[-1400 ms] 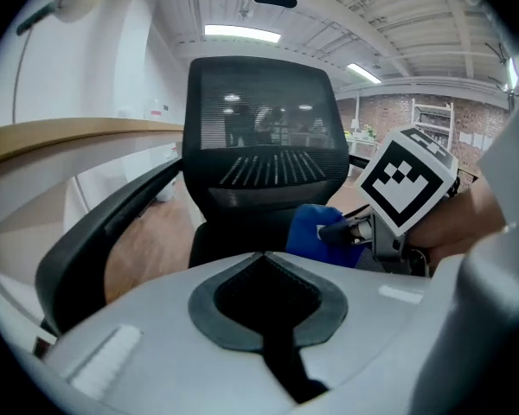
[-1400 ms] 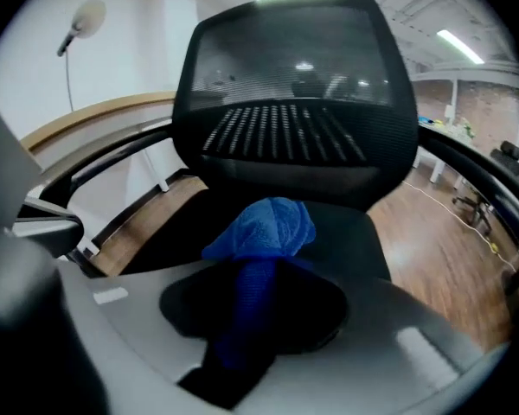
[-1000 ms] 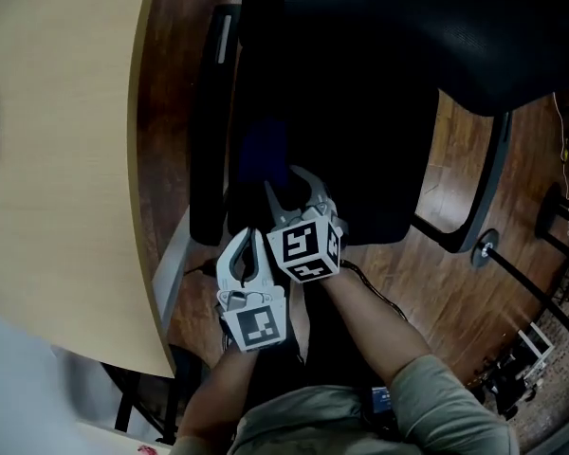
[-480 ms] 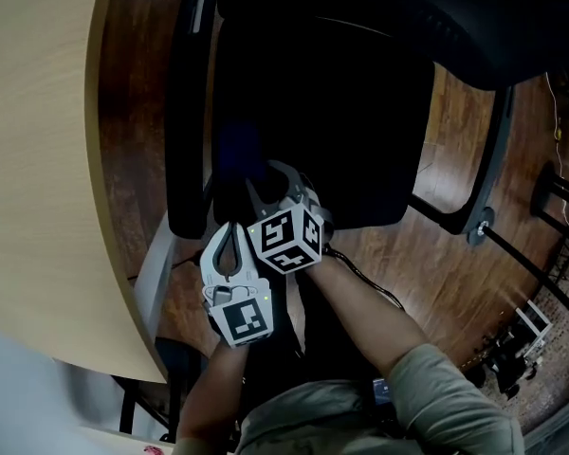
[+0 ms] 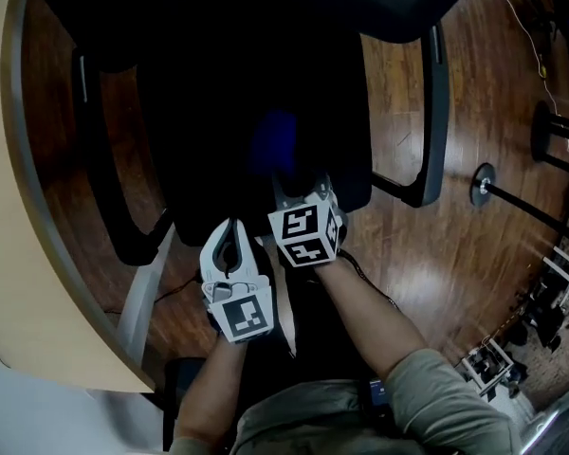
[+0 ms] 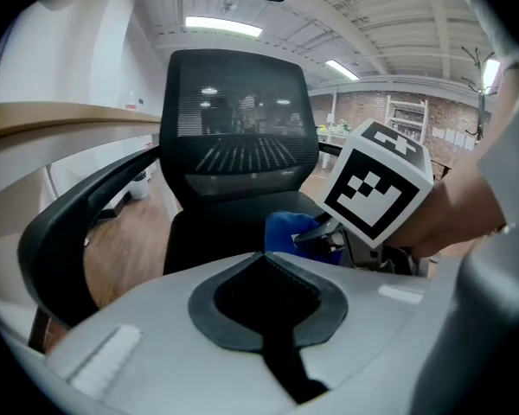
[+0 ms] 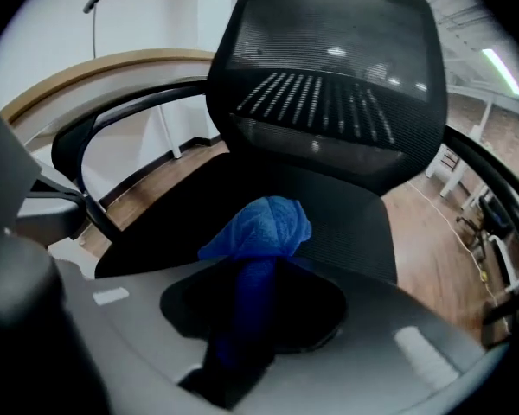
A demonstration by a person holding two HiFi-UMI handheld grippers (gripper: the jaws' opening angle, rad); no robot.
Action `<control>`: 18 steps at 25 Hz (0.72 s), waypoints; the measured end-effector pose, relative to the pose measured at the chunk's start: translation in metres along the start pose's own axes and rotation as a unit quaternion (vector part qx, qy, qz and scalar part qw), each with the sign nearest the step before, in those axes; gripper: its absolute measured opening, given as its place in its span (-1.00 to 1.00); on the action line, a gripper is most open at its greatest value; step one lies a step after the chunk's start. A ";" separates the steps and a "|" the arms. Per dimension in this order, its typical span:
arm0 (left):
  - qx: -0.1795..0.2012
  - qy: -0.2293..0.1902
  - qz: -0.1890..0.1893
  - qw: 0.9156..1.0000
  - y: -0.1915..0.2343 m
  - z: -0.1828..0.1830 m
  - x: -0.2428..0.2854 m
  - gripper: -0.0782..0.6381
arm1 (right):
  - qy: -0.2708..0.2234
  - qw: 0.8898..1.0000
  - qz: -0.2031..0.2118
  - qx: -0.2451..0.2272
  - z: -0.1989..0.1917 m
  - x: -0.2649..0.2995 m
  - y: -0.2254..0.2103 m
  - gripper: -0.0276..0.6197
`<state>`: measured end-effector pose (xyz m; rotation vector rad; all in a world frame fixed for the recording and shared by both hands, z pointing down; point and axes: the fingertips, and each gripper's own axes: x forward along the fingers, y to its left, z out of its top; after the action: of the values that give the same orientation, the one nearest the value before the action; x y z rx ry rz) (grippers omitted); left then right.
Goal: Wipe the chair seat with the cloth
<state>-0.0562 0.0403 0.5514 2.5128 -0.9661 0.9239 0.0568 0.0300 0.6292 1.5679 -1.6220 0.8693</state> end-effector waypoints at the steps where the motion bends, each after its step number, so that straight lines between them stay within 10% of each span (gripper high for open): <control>1: 0.008 -0.002 -0.012 1.000 -0.013 0.004 0.005 -0.77 | 0.001 1.000 -0.016 0.017 -0.008 -0.006 -0.018 -0.59; 10: 0.068 -0.006 -0.088 0.994 -0.096 0.028 0.036 -0.77 | 0.023 0.978 -0.126 0.166 -0.092 -0.053 -0.128 -0.59; 18: 0.092 0.009 -0.119 0.989 -0.140 0.015 0.048 -0.77 | 0.044 0.956 -0.144 0.254 -0.150 -0.055 -0.147 -0.59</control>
<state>0.0737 0.1118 0.5658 2.6910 -0.5803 0.9972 0.2099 0.1808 0.6603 2.0166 -1.1146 1.2360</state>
